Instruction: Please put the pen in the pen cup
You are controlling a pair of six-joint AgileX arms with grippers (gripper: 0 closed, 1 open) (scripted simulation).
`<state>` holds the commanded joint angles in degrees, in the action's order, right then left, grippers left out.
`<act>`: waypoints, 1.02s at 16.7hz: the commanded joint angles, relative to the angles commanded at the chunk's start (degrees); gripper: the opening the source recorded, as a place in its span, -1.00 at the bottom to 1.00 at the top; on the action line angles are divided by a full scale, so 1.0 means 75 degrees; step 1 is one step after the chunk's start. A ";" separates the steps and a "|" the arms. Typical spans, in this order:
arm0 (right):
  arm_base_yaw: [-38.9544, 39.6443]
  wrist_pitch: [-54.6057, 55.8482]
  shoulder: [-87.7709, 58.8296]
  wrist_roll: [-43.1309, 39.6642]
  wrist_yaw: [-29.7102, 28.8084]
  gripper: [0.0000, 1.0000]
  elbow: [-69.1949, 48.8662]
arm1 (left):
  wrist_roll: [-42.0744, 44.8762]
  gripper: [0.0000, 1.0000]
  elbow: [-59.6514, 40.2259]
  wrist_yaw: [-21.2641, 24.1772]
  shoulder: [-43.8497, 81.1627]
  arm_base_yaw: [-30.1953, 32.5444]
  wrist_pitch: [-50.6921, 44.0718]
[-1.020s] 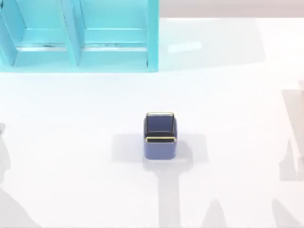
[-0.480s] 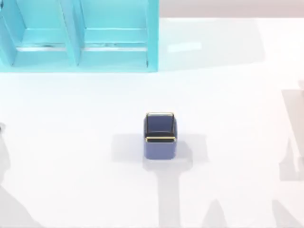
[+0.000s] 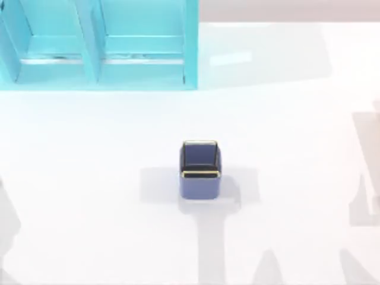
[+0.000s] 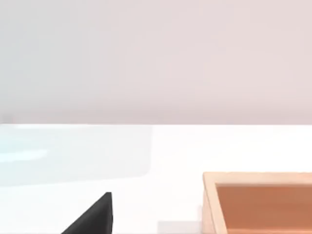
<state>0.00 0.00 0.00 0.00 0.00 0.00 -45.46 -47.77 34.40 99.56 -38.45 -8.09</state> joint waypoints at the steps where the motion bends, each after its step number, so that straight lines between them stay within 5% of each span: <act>1: 0.0000 0.0000 0.0000 0.0000 0.0000 1.00 0.0000 | 0.0216 -1.00 0.0008 0.0103 -0.0375 -0.0214 -0.0580; 9: 0.0000 0.0000 0.0000 0.0000 0.0000 1.00 0.0000 | 0.1998 -1.00 0.0073 0.0801 -0.3504 -0.1714 -0.4686; 17: 0.0000 0.0000 0.0000 0.0000 0.0000 1.00 0.0000 | 0.2243 -1.00 0.0061 0.0871 -0.3850 -0.1871 -0.5054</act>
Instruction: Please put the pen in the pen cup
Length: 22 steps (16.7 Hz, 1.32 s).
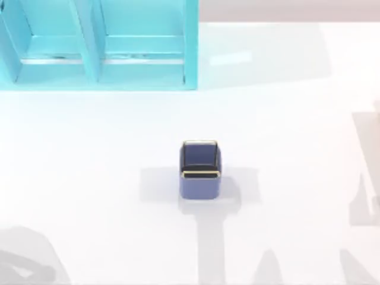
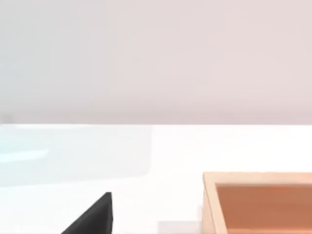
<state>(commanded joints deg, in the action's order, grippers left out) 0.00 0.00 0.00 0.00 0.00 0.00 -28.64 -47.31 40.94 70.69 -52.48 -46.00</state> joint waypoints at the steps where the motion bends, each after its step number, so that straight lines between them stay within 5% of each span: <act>1: 0.0000 0.0000 0.0000 0.0000 0.0000 1.00 0.0000 | -0.0003 -1.00 -0.0014 -0.0068 0.0020 0.0055 0.0028; 5: 0.0000 0.0000 0.0000 0.0000 0.0000 1.00 0.0000 | -0.0026 -1.00 -0.0207 -0.1030 0.0302 0.0889 0.0434; 9: 0.0000 0.0000 0.0000 0.0000 0.0000 1.00 0.0000 | -0.0040 -1.00 -0.0592 -0.2954 0.0879 0.2637 0.1237; 14: 0.0000 0.0000 0.0000 0.0000 0.0000 1.00 0.0000 | -0.0091 -1.00 -0.1234 -0.6228 0.1905 0.5669 0.2581; 22: 0.0000 0.0000 0.0000 0.0000 0.0000 1.00 0.0000 | -0.0288 -1.00 -0.2365 -1.2265 0.3866 1.1077 0.4888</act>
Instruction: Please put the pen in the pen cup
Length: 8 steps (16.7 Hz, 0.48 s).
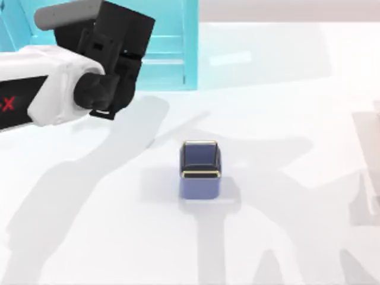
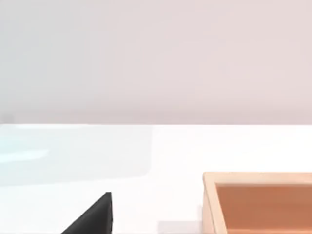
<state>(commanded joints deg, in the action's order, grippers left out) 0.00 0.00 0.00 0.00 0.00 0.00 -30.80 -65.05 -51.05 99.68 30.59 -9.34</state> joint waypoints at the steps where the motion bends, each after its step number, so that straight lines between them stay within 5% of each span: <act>1: 0.0000 0.0000 0.0000 0.0000 0.0000 1.00 0.0000 | -0.0027 -1.00 -0.0140 -0.0718 0.0234 0.0624 0.0266; 8: 0.0000 0.0000 0.0000 0.0000 0.0000 1.00 0.0000 | -0.0191 -1.00 -0.0957 -0.4705 0.1486 0.4014 0.1733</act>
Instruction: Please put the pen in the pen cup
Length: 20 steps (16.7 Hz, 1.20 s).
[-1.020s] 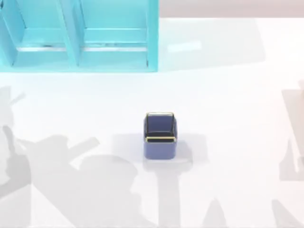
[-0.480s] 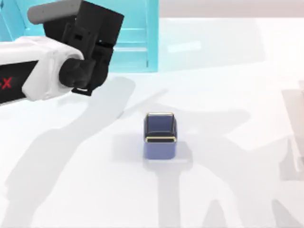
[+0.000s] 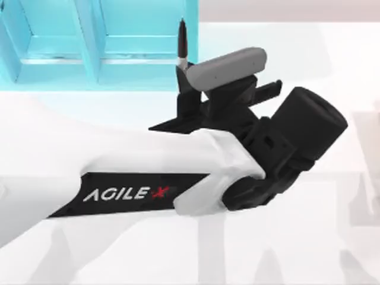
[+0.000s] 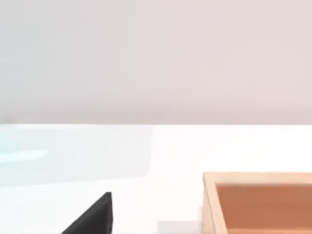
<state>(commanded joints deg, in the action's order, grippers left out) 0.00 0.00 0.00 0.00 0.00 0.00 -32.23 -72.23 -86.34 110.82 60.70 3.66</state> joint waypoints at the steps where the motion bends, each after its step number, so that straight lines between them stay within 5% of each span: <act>1: 0.0000 0.0000 0.0000 0.0000 0.0000 1.00 0.0000 | -0.0016 -1.00 -0.0076 -0.0359 0.0105 0.0295 0.0132; 5: 0.0000 0.0000 0.0000 0.0000 0.0000 1.00 0.0000 | -0.0047 -1.00 -0.0218 -0.1008 0.0292 0.0822 0.0372; 8: 0.0000 0.0000 0.0000 0.0000 0.0000 1.00 0.0000 | -0.0047 -1.00 -0.0218 -0.1008 0.0292 0.0822 0.0372; 9: 0.0000 0.0000 0.0000 0.0000 0.0000 1.00 0.0000 | -0.0028 -1.00 -0.0188 -0.0589 0.0528 0.0765 0.0989; 20: 0.0000 0.0000 0.0000 0.0000 0.0000 1.00 0.0000 | -0.0645 -1.00 -0.0355 -0.0940 0.0337 0.0739 -0.0317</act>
<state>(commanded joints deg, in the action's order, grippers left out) 0.00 0.00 0.00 0.00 0.00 0.00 -37.07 -74.89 -93.39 113.35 66.25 1.29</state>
